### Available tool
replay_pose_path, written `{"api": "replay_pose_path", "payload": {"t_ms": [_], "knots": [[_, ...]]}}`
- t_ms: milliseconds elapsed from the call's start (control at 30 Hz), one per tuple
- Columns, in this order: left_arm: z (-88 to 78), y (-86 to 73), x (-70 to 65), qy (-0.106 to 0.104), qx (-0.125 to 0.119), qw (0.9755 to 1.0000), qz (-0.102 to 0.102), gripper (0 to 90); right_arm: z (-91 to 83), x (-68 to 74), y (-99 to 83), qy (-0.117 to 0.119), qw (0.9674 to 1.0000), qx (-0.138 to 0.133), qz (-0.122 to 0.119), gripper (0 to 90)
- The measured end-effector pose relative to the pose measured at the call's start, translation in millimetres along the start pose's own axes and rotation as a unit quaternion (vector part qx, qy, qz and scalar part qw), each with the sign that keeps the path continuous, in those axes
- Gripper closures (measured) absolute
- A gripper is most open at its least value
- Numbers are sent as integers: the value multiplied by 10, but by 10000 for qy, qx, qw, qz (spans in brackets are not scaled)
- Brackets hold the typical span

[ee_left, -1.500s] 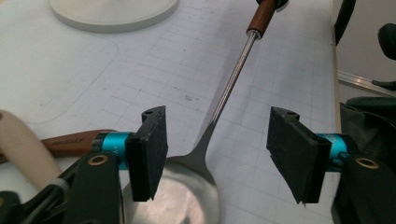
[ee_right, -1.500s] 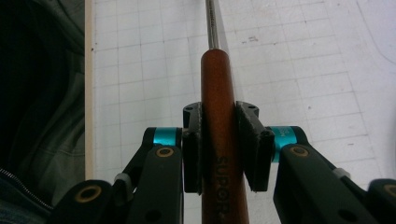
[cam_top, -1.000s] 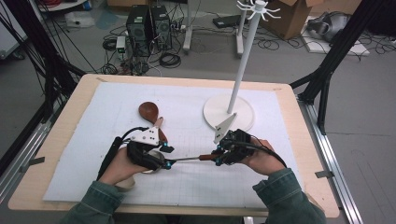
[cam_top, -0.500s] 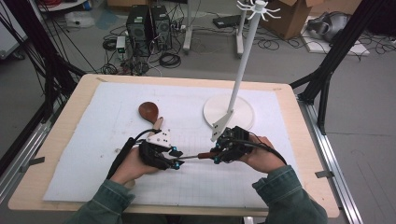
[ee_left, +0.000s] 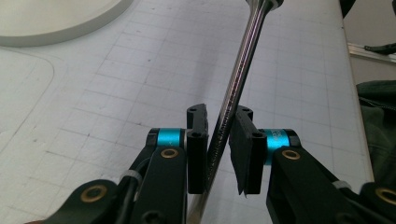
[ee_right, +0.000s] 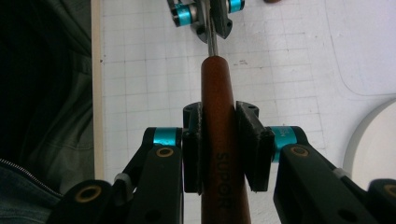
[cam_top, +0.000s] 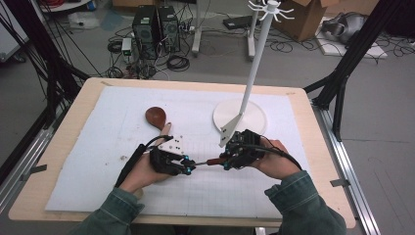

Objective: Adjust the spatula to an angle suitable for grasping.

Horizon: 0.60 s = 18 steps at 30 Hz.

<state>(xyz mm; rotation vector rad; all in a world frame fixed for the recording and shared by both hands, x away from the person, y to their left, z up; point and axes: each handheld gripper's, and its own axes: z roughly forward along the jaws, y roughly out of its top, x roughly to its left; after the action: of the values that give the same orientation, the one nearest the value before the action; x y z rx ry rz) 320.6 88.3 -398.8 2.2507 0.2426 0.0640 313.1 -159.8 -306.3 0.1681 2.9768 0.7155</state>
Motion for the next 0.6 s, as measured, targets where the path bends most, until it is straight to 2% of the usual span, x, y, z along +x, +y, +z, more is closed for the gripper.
{"api": "replay_pose_path", "payload": {"t_ms": [167, 267, 400, 500, 533, 567, 600], "knots": [[-9, 9, -12, -73, -9, 9999, 100, 782, -26, -4, -8, 91, 9999, -55, 40, 722], [-13, 11, -27, -77, -7, 9999, 121, 797, -68, -7, -41, 66, 9998, -162, 131, 656], [-14, 14, -29, -95, -9, 9998, 166, 811, -144, -17, -105, -71, 9990, -337, 295, 579], [-25, 19, -35, -113, -33, 9998, 147, 818, -225, -30, -162, -175, 9972, -562, 457, 566], [-25, 19, -35, -113, -33, 9998, 147, 820, -225, -30, -162, -175, 9972, -562, 457, 566], [-29, 19, -36, -111, -23, 9998, 142, 822, -291, -37, -209, -245, 9957, -666, 595, 537], [-36, 20, -32, -125, 1, 9998, 155, 823, -312, -39, -225, -271, 9952, -696, 632, 528]]}}
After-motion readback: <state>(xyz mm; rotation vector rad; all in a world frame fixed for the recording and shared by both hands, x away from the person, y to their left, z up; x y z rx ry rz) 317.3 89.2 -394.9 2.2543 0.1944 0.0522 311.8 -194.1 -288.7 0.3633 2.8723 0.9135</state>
